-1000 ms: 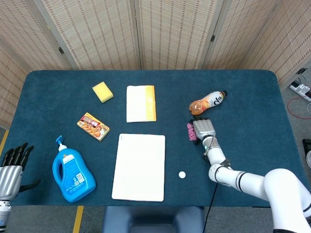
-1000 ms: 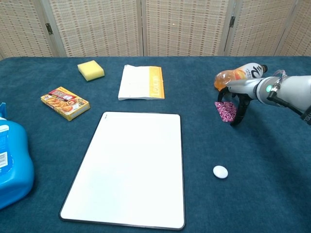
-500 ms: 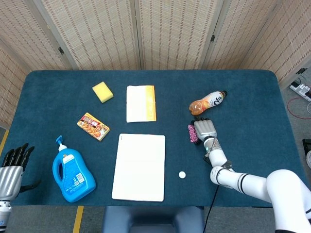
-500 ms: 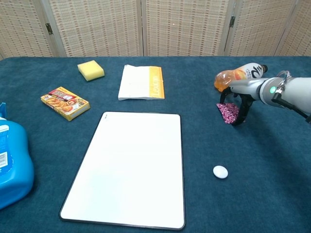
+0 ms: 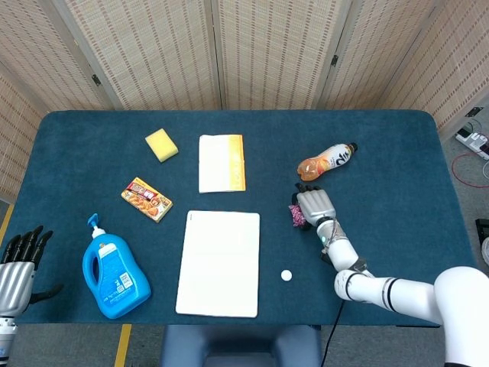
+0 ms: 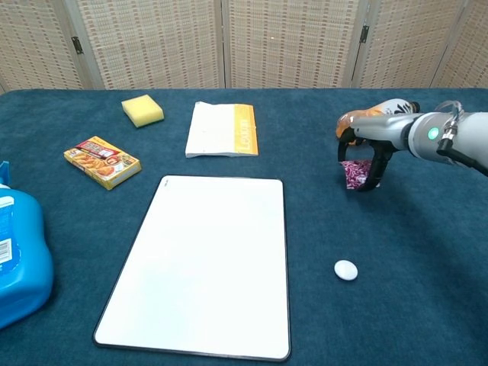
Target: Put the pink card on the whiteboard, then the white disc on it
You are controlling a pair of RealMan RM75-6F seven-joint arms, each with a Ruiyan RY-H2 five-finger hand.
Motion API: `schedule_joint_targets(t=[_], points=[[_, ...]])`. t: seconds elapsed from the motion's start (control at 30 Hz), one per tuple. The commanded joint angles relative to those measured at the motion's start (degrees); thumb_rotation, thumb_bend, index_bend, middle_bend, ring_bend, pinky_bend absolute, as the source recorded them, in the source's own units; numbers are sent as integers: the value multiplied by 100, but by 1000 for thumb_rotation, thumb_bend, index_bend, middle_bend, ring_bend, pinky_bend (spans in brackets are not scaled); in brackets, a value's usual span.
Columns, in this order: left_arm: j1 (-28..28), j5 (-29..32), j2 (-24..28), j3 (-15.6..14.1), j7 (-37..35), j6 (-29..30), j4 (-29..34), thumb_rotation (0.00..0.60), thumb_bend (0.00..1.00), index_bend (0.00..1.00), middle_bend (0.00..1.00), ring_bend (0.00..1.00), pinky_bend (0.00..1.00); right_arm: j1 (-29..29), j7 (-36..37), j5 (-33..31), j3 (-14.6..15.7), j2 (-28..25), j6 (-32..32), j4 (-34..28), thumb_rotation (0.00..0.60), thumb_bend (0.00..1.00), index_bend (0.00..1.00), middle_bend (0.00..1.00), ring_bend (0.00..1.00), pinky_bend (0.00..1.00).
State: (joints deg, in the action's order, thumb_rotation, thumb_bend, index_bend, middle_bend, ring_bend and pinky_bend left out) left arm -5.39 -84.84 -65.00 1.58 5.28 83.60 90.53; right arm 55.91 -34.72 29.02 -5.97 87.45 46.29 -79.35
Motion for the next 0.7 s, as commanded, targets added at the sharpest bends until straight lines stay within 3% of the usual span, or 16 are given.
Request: schedule_joint_targets(t=[0.03, 0.3, 0.5, 0.7], points=[[5, -12, 21, -1, 27, 18, 37, 600, 134, 50, 0, 0, 0, 34, 21, 475, -36, -150, 157, -531, 600, 234, 328, 104, 131, 142], [34, -36, 92, -14, 94, 69, 148, 600, 134, 50, 0, 0, 0, 393, -255, 981, -54, 165, 133, -1073, 600, 235, 326, 99, 130, 139], [110, -10, 142, -35, 63, 138, 166, 600, 133, 50, 0, 0, 0, 808, -606, 797, -96, 621, 83, -1008, 600, 234, 295, 84, 118, 134], [173, 10, 160, -56, 10, 179, 134, 600, 133, 50, 0, 0, 0, 1126, -867, 473, -85, 981, 70, -806, 600, 235, 188, 68, 102, 105]])
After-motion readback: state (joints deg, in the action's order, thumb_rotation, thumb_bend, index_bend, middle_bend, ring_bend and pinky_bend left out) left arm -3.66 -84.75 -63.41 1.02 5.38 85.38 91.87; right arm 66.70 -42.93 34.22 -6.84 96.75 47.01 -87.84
